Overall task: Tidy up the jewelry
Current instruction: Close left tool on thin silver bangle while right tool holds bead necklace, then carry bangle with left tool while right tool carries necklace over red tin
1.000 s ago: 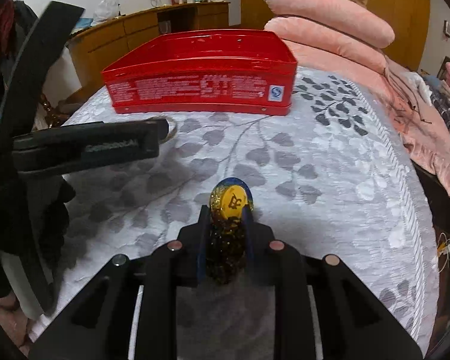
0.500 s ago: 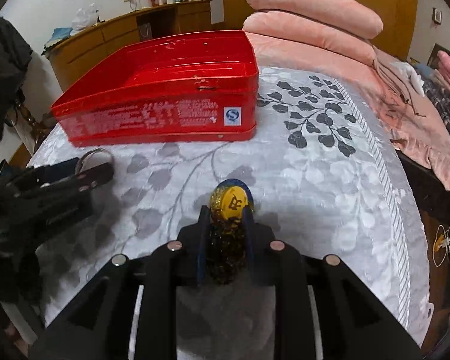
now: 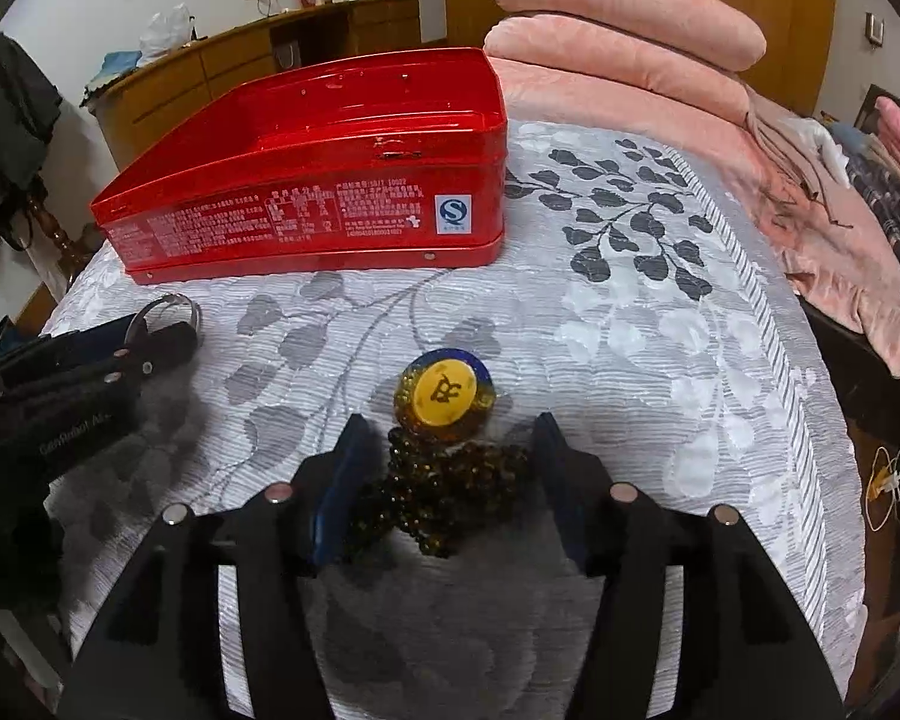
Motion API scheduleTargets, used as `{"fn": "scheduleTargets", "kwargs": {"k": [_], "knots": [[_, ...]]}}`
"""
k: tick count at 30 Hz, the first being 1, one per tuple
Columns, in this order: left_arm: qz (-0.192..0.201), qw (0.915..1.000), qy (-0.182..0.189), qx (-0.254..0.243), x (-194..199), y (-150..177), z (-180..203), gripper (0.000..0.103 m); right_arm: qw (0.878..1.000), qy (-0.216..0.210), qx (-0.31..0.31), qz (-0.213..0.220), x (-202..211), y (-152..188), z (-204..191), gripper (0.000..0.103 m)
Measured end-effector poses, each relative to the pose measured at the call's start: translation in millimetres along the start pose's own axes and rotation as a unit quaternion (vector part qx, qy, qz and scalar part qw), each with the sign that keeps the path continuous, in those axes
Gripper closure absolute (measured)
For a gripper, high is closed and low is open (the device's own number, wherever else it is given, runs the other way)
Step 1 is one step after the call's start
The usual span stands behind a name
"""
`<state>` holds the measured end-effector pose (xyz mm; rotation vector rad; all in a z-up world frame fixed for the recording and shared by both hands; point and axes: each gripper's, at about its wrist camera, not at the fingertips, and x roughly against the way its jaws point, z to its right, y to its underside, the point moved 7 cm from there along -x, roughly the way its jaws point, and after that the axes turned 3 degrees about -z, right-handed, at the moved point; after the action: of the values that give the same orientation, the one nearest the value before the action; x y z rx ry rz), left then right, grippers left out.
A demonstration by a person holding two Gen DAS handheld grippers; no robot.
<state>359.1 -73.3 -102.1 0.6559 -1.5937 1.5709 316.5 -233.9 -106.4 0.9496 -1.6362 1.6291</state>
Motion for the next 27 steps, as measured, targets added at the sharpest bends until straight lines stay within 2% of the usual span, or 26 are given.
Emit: {"fn": "scheduleTargets", "kwargs": {"k": [4, 6, 8, 10, 12, 13, 18, 22, 27], "knots": [[-0.006, 0.9997, 0.008, -0.02, -3, 0, 9, 0.036, 1.0, 0.004, 0.004, -0.002, -2, 0, -1, 0.048], [-0.009, 0.9995, 0.001, -0.029, -5, 0, 11, 0.035, 1.0, 0.003, 0.005, -0.002, -3, -1, -1, 0.048], [-0.009, 0.9996, 0.001, -0.028, -5, -1, 11, 0.037, 1.0, 0.006, 0.007, 0.0, -3, -1, -1, 0.051], [-0.005, 0.9997, -0.015, -0.019, -3, -3, 6, 0.054, 1.0, 0.007, 0.014, 0.003, -3, -1, -3, 0.058], [-0.003, 0.9999, -0.011, -0.012, -3, -3, 3, 0.054, 1.0, 0.005, 0.013, 0.007, -1, -2, -2, 0.071], [-0.002, 0.9999, -0.01, -0.011, -3, -3, 3, 0.055, 1.0, 0.0, 0.011, 0.007, -1, -2, -2, 0.073], [0.005, 0.9999, -0.005, -0.008, 5, 1, 1, 0.055, 1.0, -0.003, 0.01, 0.013, 3, -2, -1, 0.073], [0.019, 0.9998, -0.001, -0.005, 19, 5, 0, 0.055, 0.999, -0.016, 0.012, 0.042, 22, -1, -2, 0.073], [0.043, 0.999, 0.009, -0.008, 41, -1, 4, 0.055, 0.998, -0.019, 0.013, 0.052, 40, -5, -2, 0.073]]}}
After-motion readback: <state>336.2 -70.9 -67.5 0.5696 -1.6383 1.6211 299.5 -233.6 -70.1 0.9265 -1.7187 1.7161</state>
